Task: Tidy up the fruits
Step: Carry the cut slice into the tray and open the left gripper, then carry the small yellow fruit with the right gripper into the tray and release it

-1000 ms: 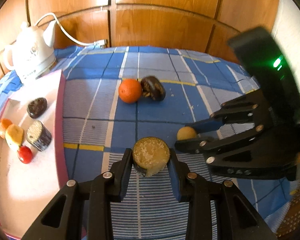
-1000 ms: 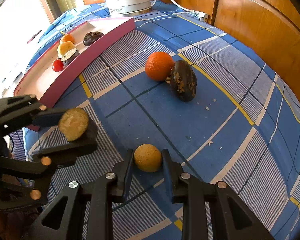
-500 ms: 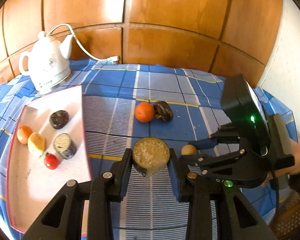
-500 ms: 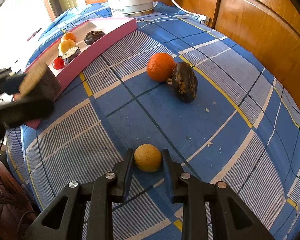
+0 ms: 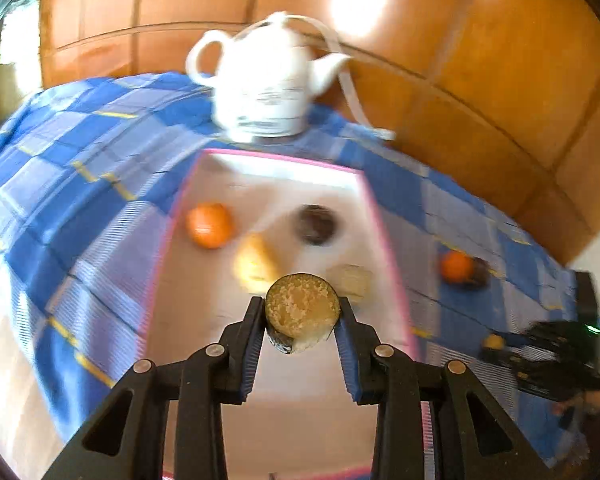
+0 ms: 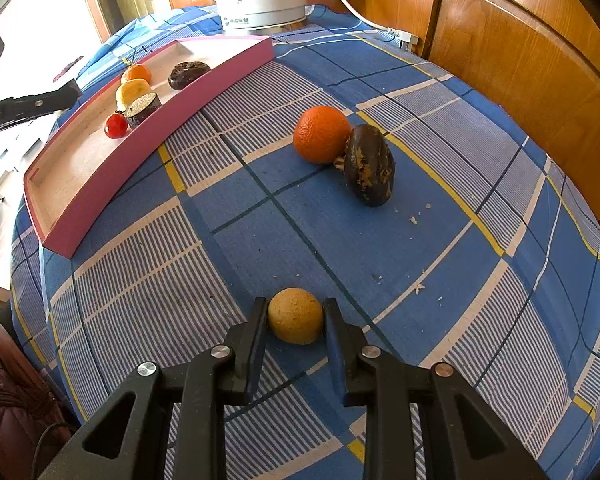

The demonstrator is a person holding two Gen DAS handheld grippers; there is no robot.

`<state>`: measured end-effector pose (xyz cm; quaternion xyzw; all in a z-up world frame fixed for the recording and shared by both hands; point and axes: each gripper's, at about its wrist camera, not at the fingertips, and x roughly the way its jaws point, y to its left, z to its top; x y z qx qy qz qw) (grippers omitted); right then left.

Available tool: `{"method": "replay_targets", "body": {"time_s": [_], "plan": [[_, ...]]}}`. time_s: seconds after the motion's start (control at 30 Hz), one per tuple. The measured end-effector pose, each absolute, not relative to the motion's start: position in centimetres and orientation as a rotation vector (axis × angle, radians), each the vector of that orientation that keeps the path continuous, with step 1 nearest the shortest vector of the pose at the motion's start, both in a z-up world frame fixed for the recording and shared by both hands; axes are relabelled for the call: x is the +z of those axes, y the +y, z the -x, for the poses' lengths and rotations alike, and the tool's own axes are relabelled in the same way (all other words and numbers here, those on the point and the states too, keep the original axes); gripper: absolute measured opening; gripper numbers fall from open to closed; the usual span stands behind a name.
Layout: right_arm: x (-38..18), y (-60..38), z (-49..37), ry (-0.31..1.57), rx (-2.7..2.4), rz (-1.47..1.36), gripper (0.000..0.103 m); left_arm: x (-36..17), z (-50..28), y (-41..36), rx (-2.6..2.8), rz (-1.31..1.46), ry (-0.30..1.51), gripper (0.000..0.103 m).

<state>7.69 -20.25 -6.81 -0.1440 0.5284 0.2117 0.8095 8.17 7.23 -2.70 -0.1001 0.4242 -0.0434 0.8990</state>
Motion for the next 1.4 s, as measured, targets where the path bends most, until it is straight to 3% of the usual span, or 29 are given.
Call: {"method": "replay_targets", "body": {"time_s": [0.3,0.37,1.4], "plan": [[-6.9,-20.2,-7.7,1.13,0.443,0.303,0.027,-5.4,-11.4,9.8,-0.007,0.187,0.931,0.036],[-6.9,-20.2,-7.7,1.13,0.441,0.301,0.027,-5.7,-11.8,9.9,0.013,0.18,0.936,0.042],[-6.9,-20.0,-7.4,1.119,0.432,0.312,0.027,-2.0,-5.0,4.9,0.001,0.102,0.815,0.046]]}}
